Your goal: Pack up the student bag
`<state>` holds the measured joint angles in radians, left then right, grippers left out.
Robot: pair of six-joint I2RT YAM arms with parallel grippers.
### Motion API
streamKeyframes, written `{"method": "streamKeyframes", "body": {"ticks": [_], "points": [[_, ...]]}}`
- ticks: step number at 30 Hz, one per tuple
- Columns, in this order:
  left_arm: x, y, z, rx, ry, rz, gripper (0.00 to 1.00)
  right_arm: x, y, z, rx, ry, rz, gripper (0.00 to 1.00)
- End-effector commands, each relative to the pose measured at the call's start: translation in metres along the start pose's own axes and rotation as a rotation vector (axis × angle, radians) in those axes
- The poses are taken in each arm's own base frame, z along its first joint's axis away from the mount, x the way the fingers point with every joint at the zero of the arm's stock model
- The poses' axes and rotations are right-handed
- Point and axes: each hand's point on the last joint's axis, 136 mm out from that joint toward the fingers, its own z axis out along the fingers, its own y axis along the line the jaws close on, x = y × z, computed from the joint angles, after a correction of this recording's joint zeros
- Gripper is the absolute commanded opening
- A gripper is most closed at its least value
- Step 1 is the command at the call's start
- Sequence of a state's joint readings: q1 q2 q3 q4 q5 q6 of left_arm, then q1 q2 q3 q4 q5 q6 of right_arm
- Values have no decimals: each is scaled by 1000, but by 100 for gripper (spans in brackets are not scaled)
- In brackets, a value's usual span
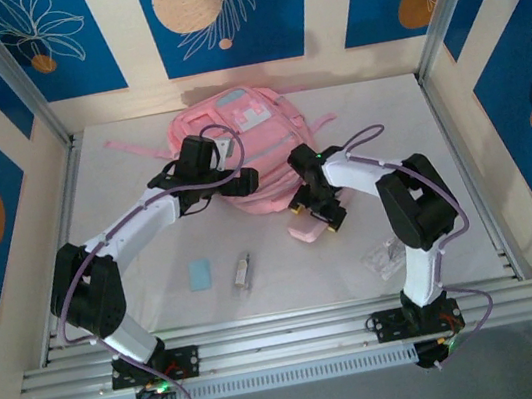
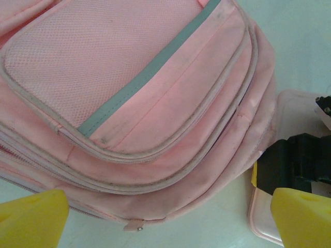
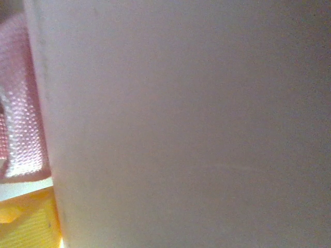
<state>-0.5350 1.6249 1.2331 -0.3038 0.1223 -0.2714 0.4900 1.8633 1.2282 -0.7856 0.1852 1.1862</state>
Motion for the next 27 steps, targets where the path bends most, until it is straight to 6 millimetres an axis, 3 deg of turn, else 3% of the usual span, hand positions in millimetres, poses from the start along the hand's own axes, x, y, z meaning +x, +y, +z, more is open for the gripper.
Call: {"method": "streamKeyframes", "body": {"ticks": [1, 4, 9, 14, 18, 21, 24, 27], "points": [[-11, -10, -10, 35, -31, -7, 100, -1, -11, -1, 31, -3, -25, 79], [-12, -11, -10, 38, -36, -4, 100, -5, -8, -13, -7, -35, -57, 70], [-14, -16, -3, 65, -22, 9, 100, -13, -6, -29, -76, -74, -114, 47], [-11, -18, 1, 76, -10, 0, 100, -13, -4, -36, -125, -82, -141, 26], [-11, -18, 2, 78, -6, -3, 100, -12, 2, -42, -164, -73, -156, 15], [-12, -20, 4, 87, -6, 15, 100, -16, 7, -56, -198, -77, -184, 2], [-16, -23, 8, 81, -11, 78, 100, -25, 10, -77, -252, -92, -222, 0], [-22, -28, 15, 82, -20, 158, 100, -44, 0, -96, -270, -123, -229, 0]]}}
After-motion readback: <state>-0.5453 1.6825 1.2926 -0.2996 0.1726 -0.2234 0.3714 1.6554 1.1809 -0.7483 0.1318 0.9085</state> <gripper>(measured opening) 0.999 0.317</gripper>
